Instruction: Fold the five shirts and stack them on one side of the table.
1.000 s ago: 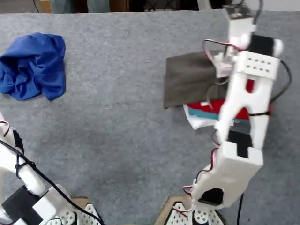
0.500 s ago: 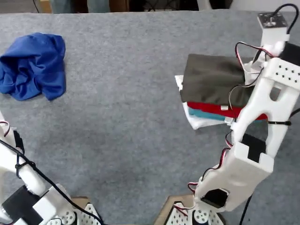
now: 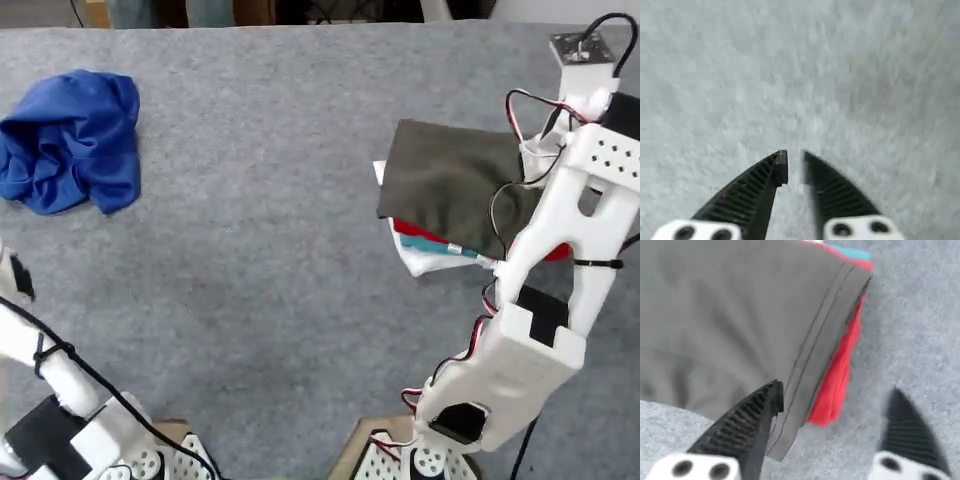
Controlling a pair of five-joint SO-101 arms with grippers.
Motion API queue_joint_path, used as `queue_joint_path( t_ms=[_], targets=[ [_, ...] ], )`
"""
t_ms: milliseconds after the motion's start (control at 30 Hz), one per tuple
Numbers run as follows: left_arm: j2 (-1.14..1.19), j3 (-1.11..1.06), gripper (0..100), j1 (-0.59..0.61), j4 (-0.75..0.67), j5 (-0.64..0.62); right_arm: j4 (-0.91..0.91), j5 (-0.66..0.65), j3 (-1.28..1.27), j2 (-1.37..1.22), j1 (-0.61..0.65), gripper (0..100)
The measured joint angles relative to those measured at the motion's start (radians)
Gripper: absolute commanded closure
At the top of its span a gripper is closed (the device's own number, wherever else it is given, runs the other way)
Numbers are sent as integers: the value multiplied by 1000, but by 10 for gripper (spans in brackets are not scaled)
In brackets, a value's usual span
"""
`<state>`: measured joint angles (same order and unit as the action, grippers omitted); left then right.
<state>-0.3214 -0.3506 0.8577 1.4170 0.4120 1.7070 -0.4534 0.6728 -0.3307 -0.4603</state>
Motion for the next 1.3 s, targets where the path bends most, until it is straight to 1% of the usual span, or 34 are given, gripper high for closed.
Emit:
queue_joint_path(
  t_ms=[100,200,267,367,433,533,633,700,800,867,1000,1067,1167,1300],
  targets=[
    [34,117,725,-52,-9,-115,31,-2,55,0,0,658],
    [147,255,704,-109,-77,-249,46,-2,84,0,-2,673],
    [265,356,677,-137,-140,-358,48,-2,87,0,-2,674],
    [485,520,677,-163,-195,-537,48,-2,87,0,-2,673],
    [646,646,685,-184,-195,-585,48,-2,87,0,-2,673],
    [885,845,702,-219,-166,-608,48,-2,87,0,-2,673],
    [1117,1045,727,-249,-103,-621,48,-2,87,0,-2,673],
    [1252,1191,771,-261,-44,-637,48,-2,87,0,-2,673],
    [1404,1422,881,-273,63,-643,48,-2,87,0,-2,673],
    [1482,1588,966,-290,144,-623,48,-2,87,0,-2,673],
    [1594,1877,975,-316,301,-534,48,-2,87,2,37,673],
    [1597,1929,972,-319,321,-491,48,-2,87,9,68,673],
    [1556,1927,971,-324,333,-451,48,-2,87,54,126,673],
    [1407,1823,971,-324,336,-434,48,5,87,92,203,673]
  ],
)
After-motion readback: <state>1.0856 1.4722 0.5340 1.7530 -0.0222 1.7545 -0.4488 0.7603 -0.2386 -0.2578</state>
